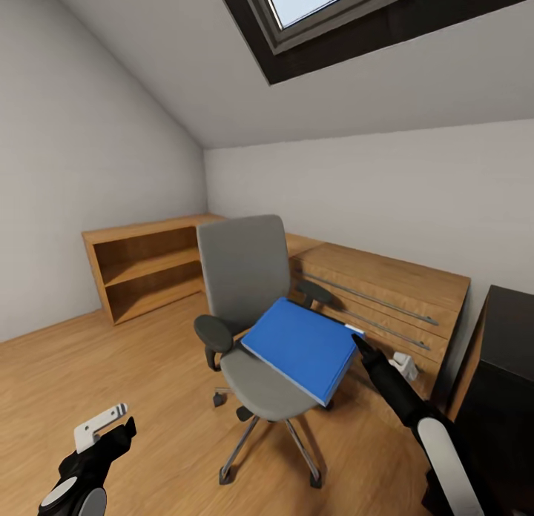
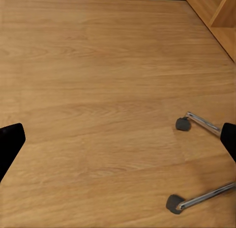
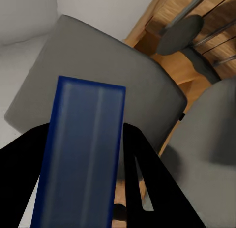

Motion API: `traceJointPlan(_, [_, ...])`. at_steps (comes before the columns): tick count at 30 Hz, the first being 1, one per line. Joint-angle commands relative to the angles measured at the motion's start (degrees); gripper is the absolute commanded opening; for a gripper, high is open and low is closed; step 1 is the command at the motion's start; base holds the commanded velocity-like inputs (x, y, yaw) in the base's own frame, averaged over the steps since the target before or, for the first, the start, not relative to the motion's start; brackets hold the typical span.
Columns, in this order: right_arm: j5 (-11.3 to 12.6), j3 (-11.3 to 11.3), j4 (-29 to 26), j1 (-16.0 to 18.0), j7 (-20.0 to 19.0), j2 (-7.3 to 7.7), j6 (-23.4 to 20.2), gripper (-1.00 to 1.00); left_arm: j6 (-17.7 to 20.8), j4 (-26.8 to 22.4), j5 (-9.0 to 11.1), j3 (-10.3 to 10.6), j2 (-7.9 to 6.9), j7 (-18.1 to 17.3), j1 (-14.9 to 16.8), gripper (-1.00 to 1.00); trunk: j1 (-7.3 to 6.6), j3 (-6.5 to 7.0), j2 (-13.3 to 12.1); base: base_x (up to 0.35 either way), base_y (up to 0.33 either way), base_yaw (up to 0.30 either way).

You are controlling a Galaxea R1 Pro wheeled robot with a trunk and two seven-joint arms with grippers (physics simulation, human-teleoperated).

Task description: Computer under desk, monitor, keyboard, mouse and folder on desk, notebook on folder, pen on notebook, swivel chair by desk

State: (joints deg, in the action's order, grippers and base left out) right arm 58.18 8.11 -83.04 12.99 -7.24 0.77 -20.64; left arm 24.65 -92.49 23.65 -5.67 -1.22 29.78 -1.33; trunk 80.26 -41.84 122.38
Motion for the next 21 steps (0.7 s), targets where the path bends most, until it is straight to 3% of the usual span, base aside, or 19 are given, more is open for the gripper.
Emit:
traceJointPlan(1, [0.36, 0.04, -0.44, -0.20, -0.06, 0.00, -0.45, -1.00, 0.14, -0.08, 0.52, 0.04, -0.02, 0.37, 0.01, 1.00, -0.23, 0.14, -0.39, 0.000, 0.000, 0.000])
traceJointPlan(5, [0.62, 0.07, -1.68, -0.38, -0.38, 0.05, -0.60, -1.00, 0.15, -0.07, 0.52, 0.04, -0.01, 0.37, 0.01, 1.00, -1.11, 0.85, -2.00, 0.000, 0.000, 0.000])
traceJointPlan(9, [3.14, 0.14, -2.00, -0.49, -0.84, 0.17, -0.63, -1.00, 0.15, -0.06, 0.52, 0.04, -0.01, 0.37, 0.01, 1.00, -1.99, 1.57, -3.60, 0.000, 0.000, 0.000])
traceJointPlan(16, [4.64, 0.14, -2.21, -0.51, -1.66, 0.03, -0.23, -1.00, 0.15, -0.06, 0.52, 0.08, 0.01, 0.37, 0.01, 1.00, -3.53, 2.83, -6.41, 0.000, 0.000, 0.000])
traceJointPlan(18, [5.64, 0.18, -2.21, -0.51, -2.60, 0.02, -0.20, -1.00, 0.16, -0.06, 0.52, 0.11, 0.03, 0.37, 0.01, 1.00, -3.96, 3.19, -7.21, 0.000, 0.000, 0.000])
traceJointPlan(19, [7.38, 0.17, -2.88, -0.51, -3.22, 0.10, -0.45, -1.00, 0.14, -0.13, 0.52, 0.07, 0.08, 0.37, 0.01, 1.00, -4.18, 3.37, -7.61, 0.000, 0.000, 0.000])
traceJointPlan(21, [7.47, 0.19, -3.17, -0.51, -3.32, 0.02, -0.22, -1.00, 0.12, -0.22, 0.52, 0.04, 0.08, 0.37, 0.01, 1.00, -4.62, 3.73, -8.41, -0.148, 0.000, 0.000])
